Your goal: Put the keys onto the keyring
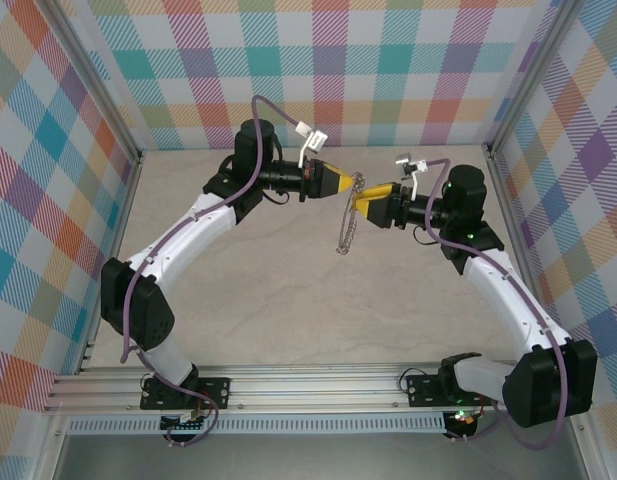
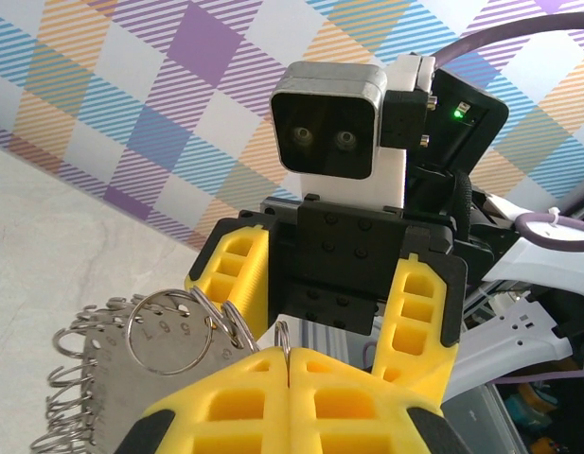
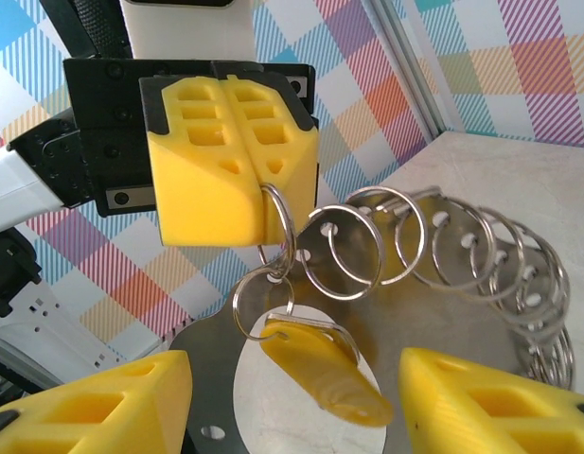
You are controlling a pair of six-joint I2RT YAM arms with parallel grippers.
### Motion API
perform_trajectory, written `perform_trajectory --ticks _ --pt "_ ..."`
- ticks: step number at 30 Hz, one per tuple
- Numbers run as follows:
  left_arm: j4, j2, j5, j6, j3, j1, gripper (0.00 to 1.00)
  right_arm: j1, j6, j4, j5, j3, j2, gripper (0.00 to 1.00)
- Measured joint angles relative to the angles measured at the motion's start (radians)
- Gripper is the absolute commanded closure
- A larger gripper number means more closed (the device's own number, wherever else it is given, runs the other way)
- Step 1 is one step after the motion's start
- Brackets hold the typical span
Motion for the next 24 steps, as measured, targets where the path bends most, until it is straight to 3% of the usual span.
perform_trajectory --ticks 11,14,20,24 --pt "0.0 0.0 0.0 0.0 0.001 -0.01 1.0 0.026 0.007 0.008 0.001 0.0 0.043 0.46" --pt "0.0 0.0 -0.001 0.0 0.001 -0.013 1.0 0.035 0.011 0.011 0.006 0.001 0.055 0.55" --pt "0.01 -0.001 -0.017 -0.009 0.001 -0.013 1.0 0.044 0.015 0.014 0.016 0.001 0.058 0.85" --pt "0.043 -0.011 -0.06 -0.035 -0.022 -0.013 1.0 0.046 0.024 0.014 0.023 0.001 0.052 0.96"
